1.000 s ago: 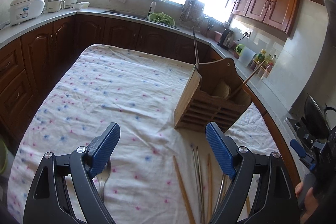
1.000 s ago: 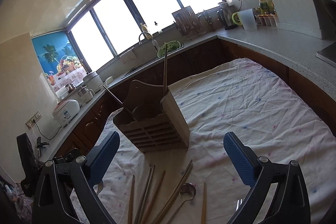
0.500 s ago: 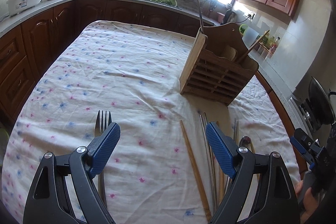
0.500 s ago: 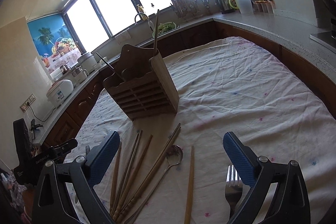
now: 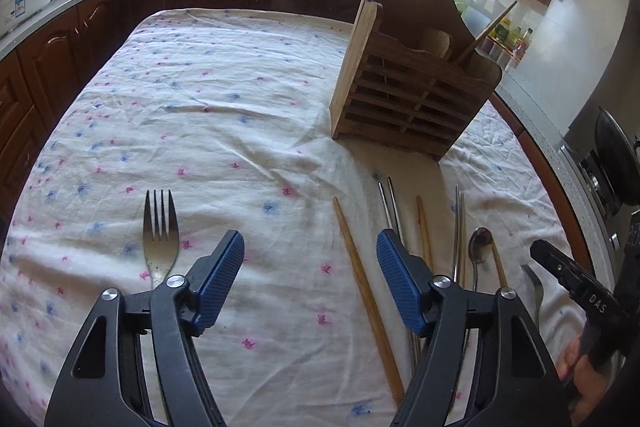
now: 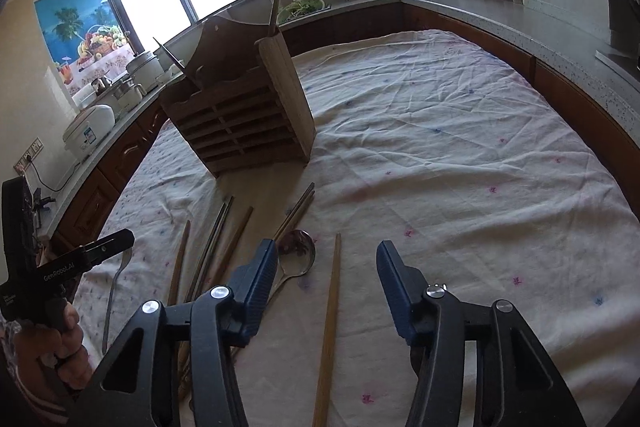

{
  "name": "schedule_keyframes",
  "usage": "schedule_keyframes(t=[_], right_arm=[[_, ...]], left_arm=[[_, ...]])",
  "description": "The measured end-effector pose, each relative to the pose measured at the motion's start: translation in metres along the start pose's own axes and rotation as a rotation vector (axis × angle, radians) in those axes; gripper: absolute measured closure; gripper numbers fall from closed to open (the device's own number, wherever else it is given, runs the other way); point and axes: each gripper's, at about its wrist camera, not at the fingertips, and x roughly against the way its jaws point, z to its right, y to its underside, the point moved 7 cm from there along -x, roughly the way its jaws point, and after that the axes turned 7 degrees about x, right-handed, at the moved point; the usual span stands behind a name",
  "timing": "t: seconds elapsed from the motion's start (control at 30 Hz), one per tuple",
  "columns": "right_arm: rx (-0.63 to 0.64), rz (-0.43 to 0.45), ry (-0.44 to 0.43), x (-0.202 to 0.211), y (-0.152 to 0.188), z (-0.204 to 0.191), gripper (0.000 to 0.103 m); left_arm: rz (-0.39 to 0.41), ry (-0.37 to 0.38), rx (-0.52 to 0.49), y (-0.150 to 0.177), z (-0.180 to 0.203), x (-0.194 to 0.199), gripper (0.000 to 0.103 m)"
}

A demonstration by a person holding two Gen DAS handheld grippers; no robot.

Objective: Organize utensils
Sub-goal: 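Grasp a wooden chopstick with left gripper while right grasps another wooden chopstick, then raise both held wooden chopsticks upright and lower them into the holder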

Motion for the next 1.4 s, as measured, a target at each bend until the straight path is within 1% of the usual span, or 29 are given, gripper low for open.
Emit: schedule_keyframes(t=[0.03, 0.1, 0.17, 0.23, 0.33, 0.4, 0.43, 0.53, 0.57, 0.63, 0.67, 0.7, 0.73, 0.8, 0.9, 0.97, 1.1, 1.23, 1.4], right_arm=[[0.002, -0.012, -0.002, -0.003, 0.002, 0.0, 0.057], [0.013, -0.031, 0.003, -0.009, 0.005, -0.001, 0.06], [0.022, -0.05, 0.007, -0.015, 0.007, -0.002, 0.063], [0.034, -0.069, 0.019, -0.021, 0.009, -0.003, 0.069], [0.052, -0.102, 0.042, -0.032, 0.012, -0.002, 0.075], [0.064, -0.124, 0.054, -0.039, 0.013, -0.001, 0.077], [0.073, -0.134, 0.061, -0.042, 0.014, -0.001, 0.078], [0.115, -0.135, 0.092, -0.046, 0.011, -0.005, 0.08], [0.129, -0.138, 0.103, -0.048, 0.01, -0.006, 0.082], [0.164, -0.148, 0.135, -0.051, 0.009, -0.009, 0.09], [0.177, -0.15, 0.143, -0.052, 0.009, -0.01, 0.092], [0.183, -0.15, 0.144, -0.053, 0.008, -0.01, 0.096], [0.183, -0.15, 0.143, -0.053, 0.008, -0.009, 0.096], [0.175, -0.147, 0.134, -0.052, 0.008, -0.008, 0.097], [0.13, -0.14, 0.092, -0.049, 0.007, -0.005, 0.098], [0.115, -0.12, 0.078, -0.043, 0.003, -0.005, 0.098], [0.095, -0.065, 0.044, -0.023, -0.012, -0.009, 0.098], [0.073, -0.001, 0.004, 0.0, -0.03, -0.014, 0.098], [0.061, 0.068, -0.033, 0.025, -0.048, -0.024, 0.098]], left_arm=[[-0.014, 0.0, -0.006, 0.001, 0.002, -0.005, 0.043], [-0.032, 0.0, -0.02, 0.002, 0.007, -0.014, 0.048], [-0.048, -0.001, -0.033, 0.002, 0.011, -0.022, 0.049], [-0.065, -0.002, -0.047, 0.002, 0.015, -0.031, 0.054], [-0.099, -0.013, -0.071, 0.001, 0.019, -0.045, 0.058], [-0.128, -0.025, -0.084, 0.002, 0.02, -0.055, 0.061], [-0.114, -0.033, -0.105, 0.001, 0.022, -0.056, 0.063], [-0.114, -0.072, -0.167, 0.0, 0.03, -0.061, 0.064], [-0.11, -0.085, -0.191, 0.001, 0.033, -0.062, 0.066], [-0.098, -0.107, -0.244, 0.003, 0.038, -0.064, 0.075], [-0.096, -0.104, -0.257, 0.003, 0.041, -0.064, 0.079], [-0.098, -0.096, -0.262, 0.003, 0.042, -0.064, 0.088], [-0.098, -0.095, -0.265, 0.003, 0.042, -0.064, 0.093], [-0.096, -0.088, -0.265, 0.002, 0.042, -0.064, 0.095], [-0.103, -0.064, -0.246, 0.001, 0.04, -0.063, 0.099], [-0.107, -0.03, -0.222, 0.001, 0.039, -0.058, 0.099], [-0.089, 0.028, -0.179, -0.002, 0.037, -0.039, 0.099], [-0.051, 0.092, -0.146, -0.01, 0.038, -0.012, 0.099], [0.012, 0.142, -0.13, -0.022, 0.039, 0.025, 0.099]])
